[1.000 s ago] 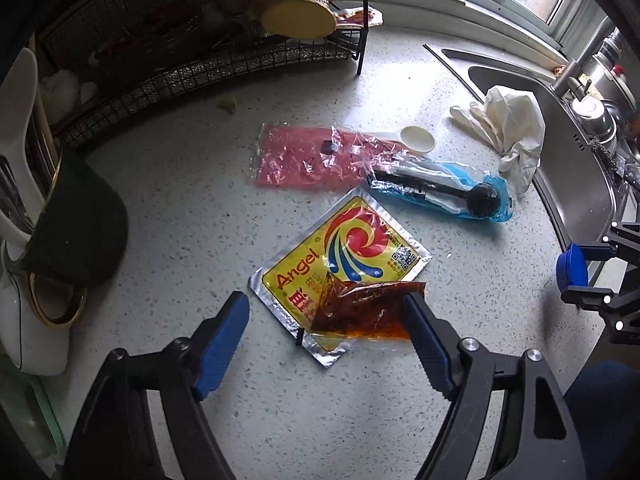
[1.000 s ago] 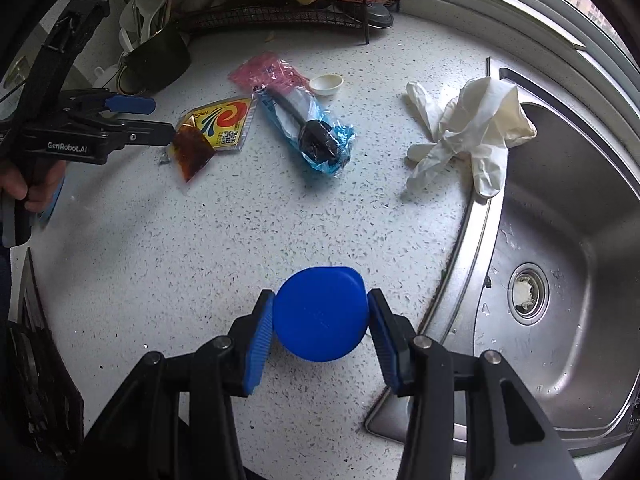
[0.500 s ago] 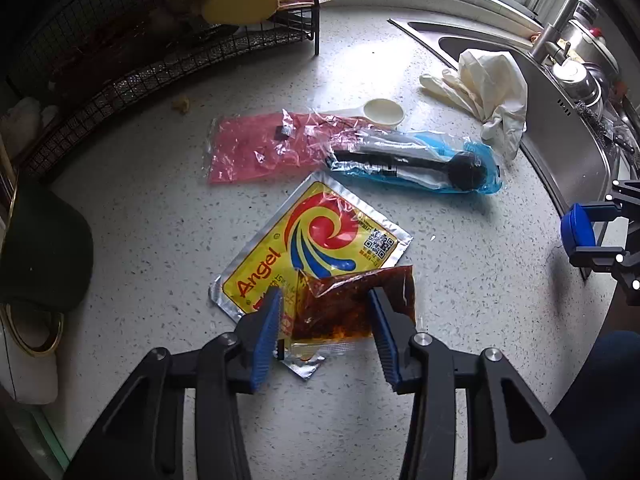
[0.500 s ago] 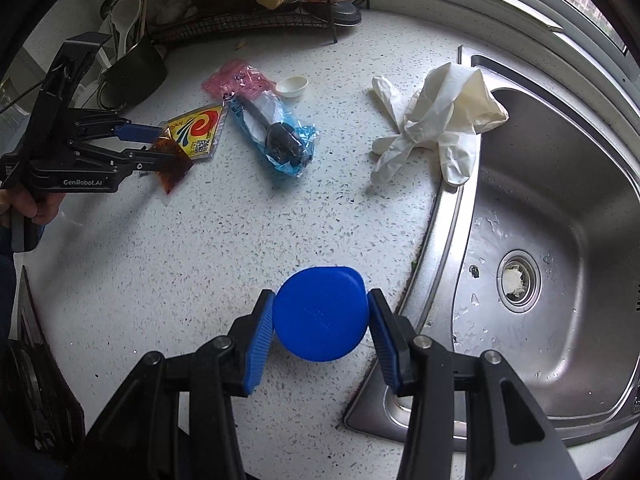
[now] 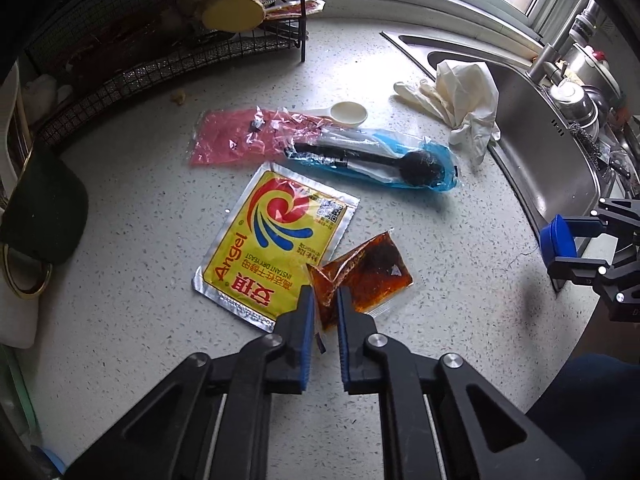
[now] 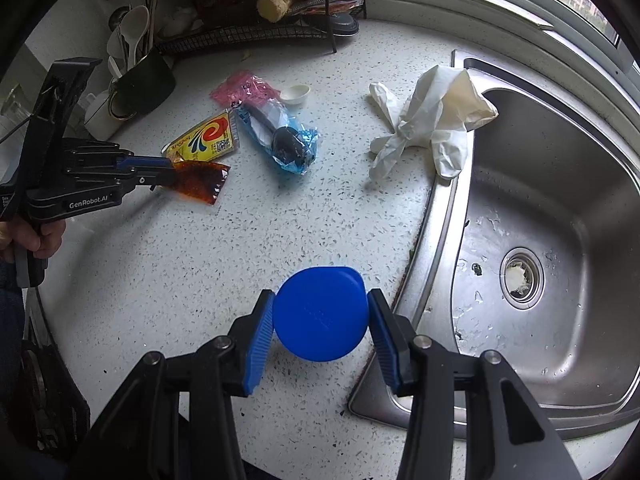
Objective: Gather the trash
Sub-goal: 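Grasp the brown sauce sachet with the left tool while the right tool holds the lid, then carry the sauce sachet and the blue lid down toward the red bin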
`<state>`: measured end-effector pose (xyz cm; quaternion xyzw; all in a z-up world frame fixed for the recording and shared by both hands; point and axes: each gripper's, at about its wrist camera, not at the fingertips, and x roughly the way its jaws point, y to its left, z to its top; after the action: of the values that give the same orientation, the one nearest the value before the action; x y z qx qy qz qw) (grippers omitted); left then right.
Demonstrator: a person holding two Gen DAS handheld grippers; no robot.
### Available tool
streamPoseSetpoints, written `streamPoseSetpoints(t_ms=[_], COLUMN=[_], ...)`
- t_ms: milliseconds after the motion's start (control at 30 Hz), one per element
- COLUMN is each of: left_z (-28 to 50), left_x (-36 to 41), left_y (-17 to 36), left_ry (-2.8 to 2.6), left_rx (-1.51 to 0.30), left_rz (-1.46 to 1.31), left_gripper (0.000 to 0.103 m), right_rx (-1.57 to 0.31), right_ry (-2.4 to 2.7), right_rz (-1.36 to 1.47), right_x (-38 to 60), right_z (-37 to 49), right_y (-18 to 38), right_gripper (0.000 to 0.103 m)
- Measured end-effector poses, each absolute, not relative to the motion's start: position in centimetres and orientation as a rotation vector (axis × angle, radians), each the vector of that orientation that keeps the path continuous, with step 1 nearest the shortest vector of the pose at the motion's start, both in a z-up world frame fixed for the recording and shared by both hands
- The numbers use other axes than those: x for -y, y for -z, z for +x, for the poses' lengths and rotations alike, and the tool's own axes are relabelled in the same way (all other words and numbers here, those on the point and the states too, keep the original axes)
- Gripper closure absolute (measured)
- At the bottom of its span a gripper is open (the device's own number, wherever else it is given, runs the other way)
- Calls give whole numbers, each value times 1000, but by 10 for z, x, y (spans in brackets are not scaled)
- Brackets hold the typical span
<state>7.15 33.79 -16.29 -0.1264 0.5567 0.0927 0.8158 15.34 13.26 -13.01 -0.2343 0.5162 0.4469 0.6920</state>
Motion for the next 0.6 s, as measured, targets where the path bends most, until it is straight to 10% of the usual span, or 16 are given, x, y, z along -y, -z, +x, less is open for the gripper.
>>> streamPoseSetpoints(t_ms=[600], left_z=[69], left_x=[-243], left_y=[117], left_ry=[-175], left_rx=[-1131], left_rz=[-234], left_gripper=[97], right_rx=[-1134], right_ry=[-1010], right_rz=[-433], right_x=[-78], right_z=[153], right_y=[114], right_gripper=[59])
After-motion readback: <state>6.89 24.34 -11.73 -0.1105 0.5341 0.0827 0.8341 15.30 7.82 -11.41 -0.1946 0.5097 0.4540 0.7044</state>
